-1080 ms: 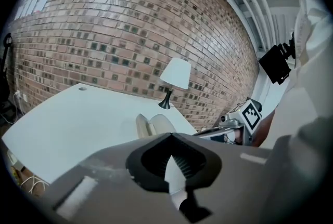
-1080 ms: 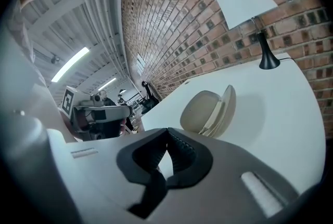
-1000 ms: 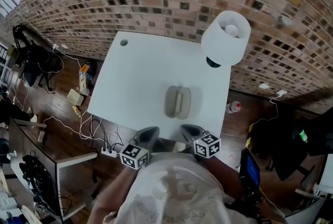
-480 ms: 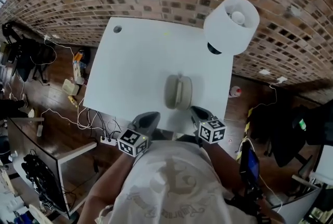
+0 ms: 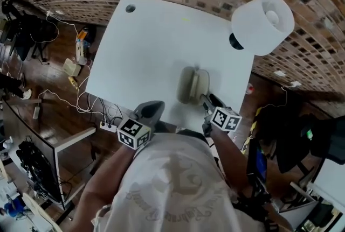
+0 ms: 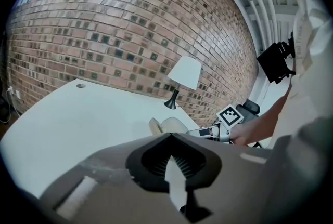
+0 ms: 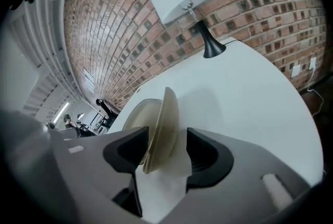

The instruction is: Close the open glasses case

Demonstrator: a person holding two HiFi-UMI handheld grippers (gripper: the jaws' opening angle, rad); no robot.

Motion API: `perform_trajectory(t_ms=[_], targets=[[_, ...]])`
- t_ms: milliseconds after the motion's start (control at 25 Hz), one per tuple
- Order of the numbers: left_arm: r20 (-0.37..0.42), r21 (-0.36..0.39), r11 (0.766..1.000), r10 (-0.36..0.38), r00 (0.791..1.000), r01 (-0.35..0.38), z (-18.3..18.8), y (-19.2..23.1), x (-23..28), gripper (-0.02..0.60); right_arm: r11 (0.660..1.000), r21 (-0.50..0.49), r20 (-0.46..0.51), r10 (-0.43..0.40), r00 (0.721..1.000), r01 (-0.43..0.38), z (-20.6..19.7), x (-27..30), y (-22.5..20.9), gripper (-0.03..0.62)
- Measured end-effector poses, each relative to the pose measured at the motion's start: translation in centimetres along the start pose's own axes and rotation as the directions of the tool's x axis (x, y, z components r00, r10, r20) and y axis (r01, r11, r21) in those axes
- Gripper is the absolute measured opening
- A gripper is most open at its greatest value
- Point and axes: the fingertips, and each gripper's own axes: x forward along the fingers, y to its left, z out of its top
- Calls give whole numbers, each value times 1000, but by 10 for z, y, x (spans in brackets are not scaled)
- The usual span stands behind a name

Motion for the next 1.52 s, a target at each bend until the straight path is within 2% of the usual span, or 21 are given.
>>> perform_trajectory(t_ms=[160,320,400,480,600,680,840,960,1240,1320,1400,1520], targets=[[-4,-16,1000,2,1000,-2,-1,8,-1,2,996,88,-10,34,999,-33,5,12,-3,231],[-6,-22,1000,-8,1000,8,-2,13,0,2,994,99,-18,57,998,-55,8,19,4,143],[-4,-24,1000,-12,1000,12,-1,14,1,2,998,48,-26,30,999,-28,11,19,2,134],[-3,-26,1000,-16,1000,15,-1,15,0,2,999,-45,-27,-5,1000,4,18,16,1,117],[0,-26,999,-21,1000,21,-1,17,-1,2,971,-235,-35,-42,998,33,33,14,5,114],[2,-25,999,-24,1000,24,-1,19,-3,2,924,-380,-53,-60,997,36,39,14,13,114],[6,-22,999,-25,1000,25,1,22,-6,2,784,-620,-75,-102,992,33,40,17,34,114],[8,-21,999,-29,1000,29,2,23,-6,2,689,-724,-68,-128,989,40,34,16,53,115],[3,-19,999,-44,999,44,1,20,-5,2,477,-878,-49,-145,988,27,7,12,90,126],[0,-19,999,-42,999,42,0,20,-5,2,429,-903,-50,-143,988,17,-2,11,96,134],[-1,-19,999,-41,999,41,-1,20,-5,2,395,-919,-53,-134,990,4,-9,10,103,147],[-5,-17,999,-48,999,48,-2,17,-3,2,391,-919,-82,-96,992,-39,-19,8,111,169]])
